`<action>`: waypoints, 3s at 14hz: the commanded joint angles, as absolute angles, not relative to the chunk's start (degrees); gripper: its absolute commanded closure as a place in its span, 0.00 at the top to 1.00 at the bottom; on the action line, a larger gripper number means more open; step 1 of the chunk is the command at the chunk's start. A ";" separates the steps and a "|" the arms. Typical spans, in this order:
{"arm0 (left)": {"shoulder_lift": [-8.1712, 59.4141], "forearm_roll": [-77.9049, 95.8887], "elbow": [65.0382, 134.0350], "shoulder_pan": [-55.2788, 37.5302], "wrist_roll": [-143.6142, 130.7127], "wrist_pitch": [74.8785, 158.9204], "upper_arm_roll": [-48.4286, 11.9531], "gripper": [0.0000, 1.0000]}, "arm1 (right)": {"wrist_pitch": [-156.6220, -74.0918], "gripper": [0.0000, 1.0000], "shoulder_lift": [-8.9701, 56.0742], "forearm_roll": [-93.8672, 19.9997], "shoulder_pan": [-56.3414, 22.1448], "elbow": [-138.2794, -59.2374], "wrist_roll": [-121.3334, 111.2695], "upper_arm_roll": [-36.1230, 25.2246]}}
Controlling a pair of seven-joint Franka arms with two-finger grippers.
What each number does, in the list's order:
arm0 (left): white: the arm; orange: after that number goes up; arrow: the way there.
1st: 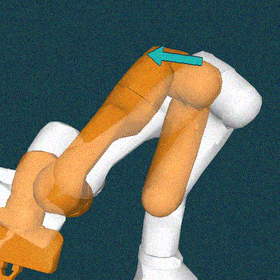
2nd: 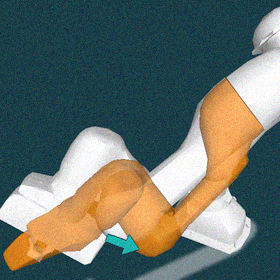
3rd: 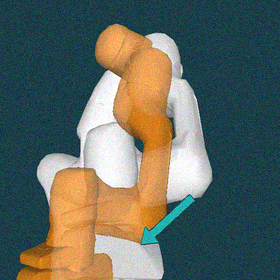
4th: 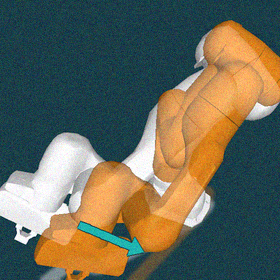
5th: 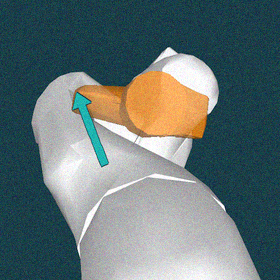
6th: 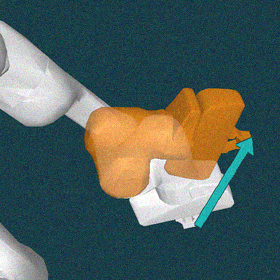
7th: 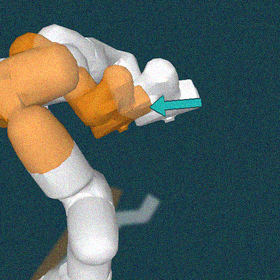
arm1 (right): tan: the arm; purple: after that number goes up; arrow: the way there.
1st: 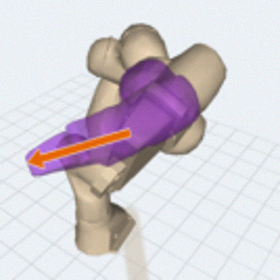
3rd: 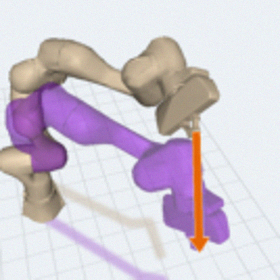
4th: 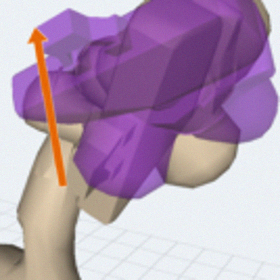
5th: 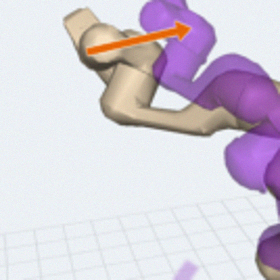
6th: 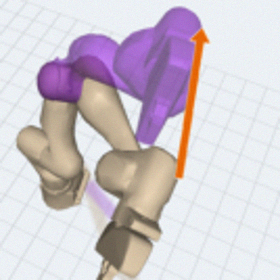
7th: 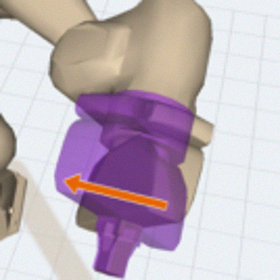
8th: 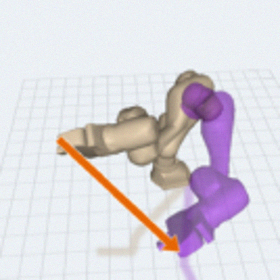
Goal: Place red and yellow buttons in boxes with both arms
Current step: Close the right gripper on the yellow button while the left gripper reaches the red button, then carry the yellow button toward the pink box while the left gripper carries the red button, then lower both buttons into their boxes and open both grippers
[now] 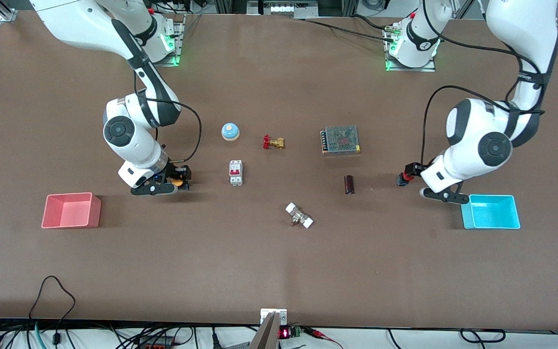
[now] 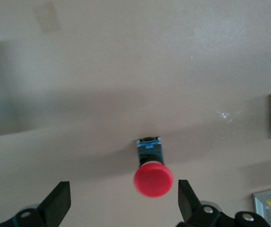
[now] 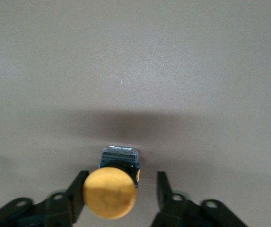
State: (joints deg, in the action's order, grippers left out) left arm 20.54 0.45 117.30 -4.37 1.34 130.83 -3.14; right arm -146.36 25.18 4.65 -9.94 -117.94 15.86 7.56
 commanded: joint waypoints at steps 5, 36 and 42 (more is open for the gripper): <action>21.09 1.14 124.80 -6.59 -0.35 142.91 -2.90 0.99 | -146.87 0.36 26.02 5.45 -10.20 -117.07 16.96 7.56; 39.11 -11.34 89.74 12.65 7.56 121.20 -2.72 0.18 | -140.01 0.37 33.49 -1.76 7.65 -99.67 -38.85 -2.72; 40.17 -8.53 90.09 13.18 7.73 121.29 -2.72 0.58 | -140.27 0.44 34.10 -1.85 7.73 -100.19 -38.85 -2.72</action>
